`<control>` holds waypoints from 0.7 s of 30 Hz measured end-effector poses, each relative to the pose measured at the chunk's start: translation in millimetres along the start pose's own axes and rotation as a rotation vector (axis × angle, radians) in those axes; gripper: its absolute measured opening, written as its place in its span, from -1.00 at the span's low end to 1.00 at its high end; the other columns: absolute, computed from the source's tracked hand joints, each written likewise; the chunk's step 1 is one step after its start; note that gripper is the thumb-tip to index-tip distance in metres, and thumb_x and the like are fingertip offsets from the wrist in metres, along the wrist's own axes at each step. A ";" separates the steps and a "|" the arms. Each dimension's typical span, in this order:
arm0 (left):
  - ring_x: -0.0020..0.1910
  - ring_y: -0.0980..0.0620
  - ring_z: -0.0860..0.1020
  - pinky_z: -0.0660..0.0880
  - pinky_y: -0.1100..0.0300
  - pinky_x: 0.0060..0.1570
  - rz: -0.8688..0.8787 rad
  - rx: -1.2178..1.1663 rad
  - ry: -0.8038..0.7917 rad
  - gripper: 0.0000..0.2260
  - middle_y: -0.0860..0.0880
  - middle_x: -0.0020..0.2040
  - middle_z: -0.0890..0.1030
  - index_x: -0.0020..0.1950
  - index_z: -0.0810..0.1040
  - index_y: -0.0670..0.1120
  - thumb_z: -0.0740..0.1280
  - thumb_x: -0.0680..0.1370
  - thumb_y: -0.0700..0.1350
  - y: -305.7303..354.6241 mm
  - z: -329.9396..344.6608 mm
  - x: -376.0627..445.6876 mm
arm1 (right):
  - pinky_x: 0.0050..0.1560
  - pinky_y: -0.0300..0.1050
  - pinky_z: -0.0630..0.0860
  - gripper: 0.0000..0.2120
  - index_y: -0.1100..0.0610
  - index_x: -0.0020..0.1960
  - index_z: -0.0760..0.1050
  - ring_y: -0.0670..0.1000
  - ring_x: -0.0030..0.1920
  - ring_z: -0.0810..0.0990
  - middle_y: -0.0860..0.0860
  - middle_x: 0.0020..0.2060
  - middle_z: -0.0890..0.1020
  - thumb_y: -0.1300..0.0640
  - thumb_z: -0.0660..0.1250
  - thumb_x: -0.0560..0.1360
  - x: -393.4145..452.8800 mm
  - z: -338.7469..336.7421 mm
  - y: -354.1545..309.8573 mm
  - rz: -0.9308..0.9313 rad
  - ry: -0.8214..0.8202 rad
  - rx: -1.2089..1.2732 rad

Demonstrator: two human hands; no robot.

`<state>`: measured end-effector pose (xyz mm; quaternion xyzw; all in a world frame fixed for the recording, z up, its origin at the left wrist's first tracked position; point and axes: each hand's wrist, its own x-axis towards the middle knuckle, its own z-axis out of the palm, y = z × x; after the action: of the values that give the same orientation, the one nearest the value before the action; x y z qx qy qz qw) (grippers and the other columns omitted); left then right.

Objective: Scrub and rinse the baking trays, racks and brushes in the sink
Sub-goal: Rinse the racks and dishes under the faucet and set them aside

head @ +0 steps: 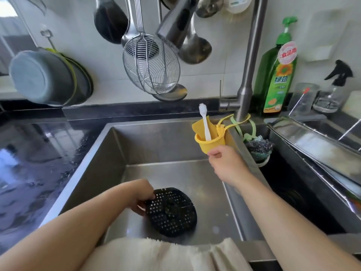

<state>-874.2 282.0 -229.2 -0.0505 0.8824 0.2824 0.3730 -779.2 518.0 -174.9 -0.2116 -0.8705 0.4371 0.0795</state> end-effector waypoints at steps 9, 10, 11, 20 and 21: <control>-0.39 -0.18 0.68 0.68 -0.18 -0.34 0.224 -0.670 0.217 -0.85 -0.23 -0.30 0.68 0.01 0.50 -0.28 0.15 0.66 -0.41 14.3 -52.8 -49.1 | -0.28 -0.03 0.67 -0.86 0.27 0.15 0.46 0.11 -0.26 0.69 0.22 -0.14 0.68 0.25 0.22 0.64 109.5 -55.8 -94.2 0.160 0.170 0.002; -0.42 -0.18 0.69 0.66 -0.14 -0.41 0.224 -0.702 0.220 -0.85 -0.24 -0.30 0.69 0.03 0.51 -0.31 0.16 0.65 -0.42 10.5 -51.5 -50.7 | -0.34 -0.09 0.62 -0.83 0.28 0.19 0.46 0.08 -0.28 0.68 0.21 -0.14 0.67 0.23 0.20 0.65 118.0 -55.7 -99.9 0.187 0.154 -0.001; -0.40 -0.20 0.70 0.67 -0.12 -0.41 0.222 -0.695 0.231 -0.85 -0.27 -0.24 0.69 0.06 0.52 -0.34 0.16 0.64 -0.43 6.4 -49.9 -49.7 | -0.36 -0.13 0.60 -0.80 0.29 0.22 0.46 0.04 -0.30 0.66 0.21 -0.14 0.67 0.22 0.19 0.66 122.9 -53.4 -104.5 0.214 0.121 -0.015; -0.34 -0.35 0.70 0.69 -0.18 -0.26 0.207 -0.633 0.310 -0.82 -0.38 -0.17 0.67 0.07 0.53 -0.40 0.18 0.57 -0.36 -8.3 -58.1 -60.4 | -0.28 -0.09 0.59 -0.71 0.35 0.33 0.38 0.08 -0.23 0.62 0.20 -0.12 0.60 0.19 0.17 0.70 105.6 -57.8 -122.6 0.210 -0.064 -0.010; -0.33 -0.35 0.70 0.69 -0.19 -0.26 0.207 -0.639 0.316 -0.82 -0.38 -0.17 0.67 0.07 0.53 -0.40 0.18 0.58 -0.35 -8.8 -58.5 -63.6 | -0.29 -0.08 0.60 -0.70 0.35 0.35 0.39 0.08 -0.21 0.63 0.20 -0.10 0.60 0.19 0.17 0.69 100.5 -58.3 -127.0 0.218 -0.108 0.004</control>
<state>-862.9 235.6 -156.7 -0.1180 0.7968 0.5685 0.1672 -888.5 537.4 -43.4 -0.2809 -0.8445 0.4557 -0.0150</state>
